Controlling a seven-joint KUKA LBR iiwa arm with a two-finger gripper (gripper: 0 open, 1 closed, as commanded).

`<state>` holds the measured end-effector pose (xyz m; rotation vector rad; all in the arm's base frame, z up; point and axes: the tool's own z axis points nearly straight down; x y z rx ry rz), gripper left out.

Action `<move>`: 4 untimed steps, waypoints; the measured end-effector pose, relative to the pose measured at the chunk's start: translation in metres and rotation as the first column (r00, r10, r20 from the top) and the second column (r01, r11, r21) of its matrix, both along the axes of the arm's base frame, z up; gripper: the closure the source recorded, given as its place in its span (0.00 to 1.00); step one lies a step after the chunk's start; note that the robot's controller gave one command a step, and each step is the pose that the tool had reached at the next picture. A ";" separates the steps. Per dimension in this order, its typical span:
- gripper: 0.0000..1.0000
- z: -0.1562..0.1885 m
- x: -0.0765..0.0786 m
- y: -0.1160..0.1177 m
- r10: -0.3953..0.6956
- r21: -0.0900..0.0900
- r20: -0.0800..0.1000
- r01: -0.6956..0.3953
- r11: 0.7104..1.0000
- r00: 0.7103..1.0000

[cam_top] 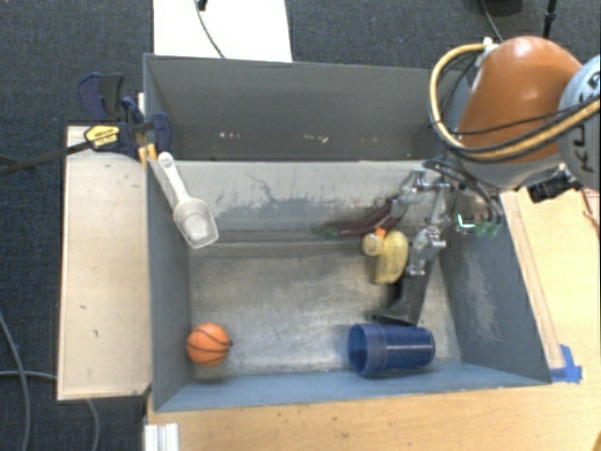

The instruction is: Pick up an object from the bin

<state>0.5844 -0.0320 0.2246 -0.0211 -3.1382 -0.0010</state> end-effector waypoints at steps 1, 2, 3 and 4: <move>0.00 0.004 0.002 0.000 0.001 -0.001 0.008 -0.001 1.000 1.000; 0.00 0.002 0.000 0.000 0.001 -0.001 0.011 -0.001 1.000 1.000; 0.00 -0.037 -0.043 -0.011 -0.057 0.000 -0.002 0.057 0.998 0.998; 0.00 -0.053 -0.069 -0.012 0.074 -0.002 0.014 -0.074 0.997 0.997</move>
Offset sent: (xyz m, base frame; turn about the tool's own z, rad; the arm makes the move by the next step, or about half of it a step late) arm -0.0702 -0.0065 -0.1032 0.0070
